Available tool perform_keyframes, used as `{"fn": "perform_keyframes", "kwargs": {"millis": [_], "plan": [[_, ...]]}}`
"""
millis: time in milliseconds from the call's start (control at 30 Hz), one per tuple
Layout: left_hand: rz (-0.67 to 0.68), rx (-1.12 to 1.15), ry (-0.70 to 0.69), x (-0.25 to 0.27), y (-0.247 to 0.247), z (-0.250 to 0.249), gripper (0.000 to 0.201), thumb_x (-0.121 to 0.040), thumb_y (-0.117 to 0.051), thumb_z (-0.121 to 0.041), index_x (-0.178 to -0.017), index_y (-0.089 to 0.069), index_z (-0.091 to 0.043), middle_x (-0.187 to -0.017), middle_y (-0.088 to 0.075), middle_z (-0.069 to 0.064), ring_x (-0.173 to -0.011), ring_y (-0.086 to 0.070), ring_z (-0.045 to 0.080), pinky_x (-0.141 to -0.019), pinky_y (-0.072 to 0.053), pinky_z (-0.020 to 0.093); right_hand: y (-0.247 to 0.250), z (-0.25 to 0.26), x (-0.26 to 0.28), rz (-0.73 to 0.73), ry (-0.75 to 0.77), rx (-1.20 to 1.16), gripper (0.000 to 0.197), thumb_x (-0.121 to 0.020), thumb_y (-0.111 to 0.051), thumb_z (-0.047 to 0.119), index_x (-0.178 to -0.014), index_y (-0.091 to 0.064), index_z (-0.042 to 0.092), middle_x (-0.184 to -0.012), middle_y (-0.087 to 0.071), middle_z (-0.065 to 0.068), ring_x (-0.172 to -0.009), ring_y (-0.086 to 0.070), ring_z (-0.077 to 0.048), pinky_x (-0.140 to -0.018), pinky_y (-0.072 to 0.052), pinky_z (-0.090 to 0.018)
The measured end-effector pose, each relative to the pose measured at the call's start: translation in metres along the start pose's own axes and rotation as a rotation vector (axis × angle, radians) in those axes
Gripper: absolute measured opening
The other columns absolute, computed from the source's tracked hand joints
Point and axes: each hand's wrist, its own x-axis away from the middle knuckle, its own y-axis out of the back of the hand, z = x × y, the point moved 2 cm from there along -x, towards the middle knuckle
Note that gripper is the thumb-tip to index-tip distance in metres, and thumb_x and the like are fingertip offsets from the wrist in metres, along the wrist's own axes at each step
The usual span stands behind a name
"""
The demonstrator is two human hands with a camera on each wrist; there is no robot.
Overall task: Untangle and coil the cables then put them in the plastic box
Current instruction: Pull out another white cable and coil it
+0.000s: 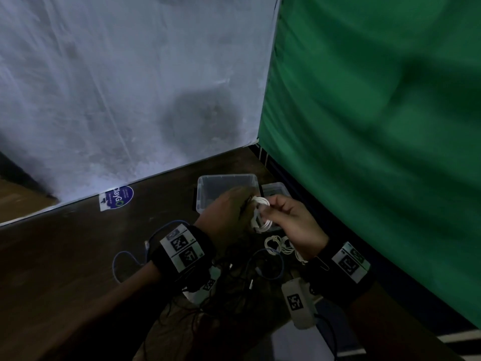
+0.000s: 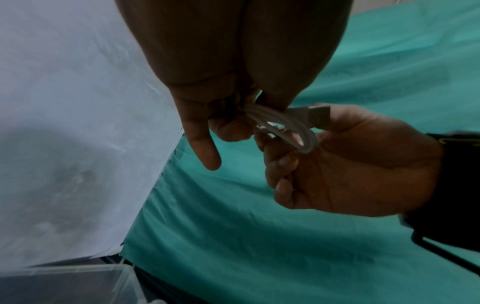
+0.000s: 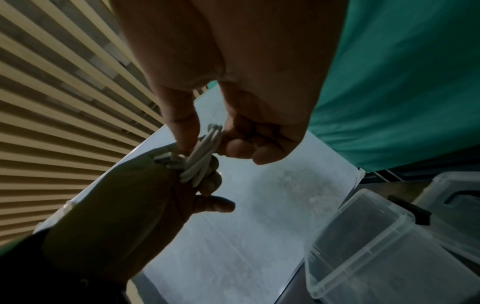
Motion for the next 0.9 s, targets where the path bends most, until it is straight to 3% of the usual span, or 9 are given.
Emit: {"fn": "perform_keyframes", "kwargs": {"millis": [100, 233, 333, 433, 500, 567, 667, 800, 900], "plan": [[-0.026, 0.03, 0.043, -0.002, -0.002, 0.0, 0.014, -0.098, -0.044, -0.025, -0.101, -0.055, -0.018, -0.09, -0.054, -0.004, -0.079, -0.049, 0.009, -0.071, -0.039, 0.025, -0.001, 0.0, 0.003, 0.057, 0.05, 0.033, 0.018, -0.088, -0.065, -0.002, -0.105, -0.066, 0.002, -0.095, -0.073, -0.008, -0.089, -0.07, -0.02, -0.081, -0.057, -0.033], [-0.02, 0.074, 0.074, -0.005, -0.003, -0.002, 0.013, -0.099, -0.047, -0.025, -0.094, -0.056, -0.017, -0.088, -0.058, 0.0, -0.078, -0.053, 0.012, -0.07, -0.044, 0.029, -0.003, -0.002, 0.004, 0.026, 0.118, 0.025, 0.014, -0.09, -0.063, -0.003, -0.098, -0.065, 0.008, -0.088, -0.073, 0.0, -0.084, -0.069, -0.013, -0.075, -0.056, -0.028], [-0.04, 0.148, 0.1, -0.007, 0.002, -0.004, 0.014, -0.098, -0.049, -0.023, -0.096, -0.06, -0.014, -0.09, -0.063, 0.001, -0.081, -0.059, 0.013, -0.072, -0.05, 0.031, -0.003, -0.003, 0.005, -0.082, 0.228, 0.12, 0.013, -0.087, -0.071, 0.014, -0.1, -0.068, 0.014, -0.088, -0.073, -0.001, -0.084, -0.069, -0.021, -0.078, -0.057, -0.043], [-0.04, 0.256, 0.136, -0.007, 0.005, -0.004, 0.011, -0.098, -0.051, -0.017, -0.099, -0.062, -0.015, -0.091, -0.066, -0.003, -0.082, -0.062, 0.002, -0.072, -0.05, 0.02, -0.004, 0.0, 0.007, -0.211, 0.329, 0.222, 0.019, -0.085, -0.071, 0.03, -0.102, -0.063, 0.023, -0.078, -0.064, 0.003, -0.075, -0.064, -0.021, -0.071, -0.055, -0.046], [-0.011, 0.296, 0.152, -0.007, 0.007, -0.003, 0.011, -0.097, -0.052, -0.013, -0.097, -0.063, -0.017, -0.089, -0.066, -0.008, -0.079, -0.062, -0.002, -0.07, -0.049, 0.016, -0.003, 0.003, 0.007, -0.238, 0.372, 0.278, 0.019, -0.087, -0.068, 0.038, -0.099, -0.062, 0.024, -0.078, -0.064, -0.001, -0.074, -0.064, -0.024, -0.07, -0.055, -0.049], [0.061, 0.307, 0.157, -0.008, 0.009, 0.0, 0.013, -0.097, -0.053, -0.013, -0.101, -0.065, -0.014, -0.092, -0.069, -0.001, -0.083, -0.066, 0.007, -0.075, -0.055, 0.029, 0.0, 0.004, 0.007, -0.226, 0.383, 0.312, 0.017, -0.091, -0.065, 0.035, -0.1, -0.064, 0.02, -0.081, -0.069, -0.002, -0.078, -0.068, -0.022, -0.071, -0.056, -0.051], [0.119, 0.324, 0.191, -0.005, 0.008, 0.005, 0.02, -0.092, -0.056, -0.024, -0.105, -0.067, -0.015, -0.095, -0.071, 0.009, -0.088, -0.068, 0.027, -0.082, -0.054, 0.052, 0.003, 0.002, 0.006, -0.203, 0.401, 0.344, 0.013, -0.095, -0.061, 0.028, -0.098, -0.065, 0.017, -0.081, -0.071, 0.0, -0.077, -0.07, -0.02, -0.07, -0.057, -0.052], [0.077, 0.413, 0.258, -0.003, 0.002, 0.011, 0.023, -0.088, -0.063, -0.025, -0.109, -0.062, -0.015, -0.099, -0.071, 0.009, -0.091, -0.068, 0.027, -0.085, -0.054, 0.052, 0.004, 0.004, 0.008, -0.185, 0.434, 0.364, 0.007, -0.098, -0.057, 0.015, -0.094, -0.062, 0.012, -0.077, -0.072, 0.002, -0.074, -0.07, -0.015, -0.069, -0.058, -0.048], [0.113, 0.414, 0.24, -0.003, 0.0, 0.014, 0.016, -0.091, -0.063, -0.02, -0.106, -0.065, -0.013, -0.099, -0.07, 0.009, -0.09, -0.067, 0.022, -0.085, -0.055, 0.043, 0.009, 0.002, 0.007, -0.162, 0.374, 0.317, 0.007, -0.099, -0.055, 0.013, -0.093, -0.058, 0.011, -0.076, -0.072, -0.003, -0.073, -0.071, -0.018, -0.071, -0.058, -0.045]]}}
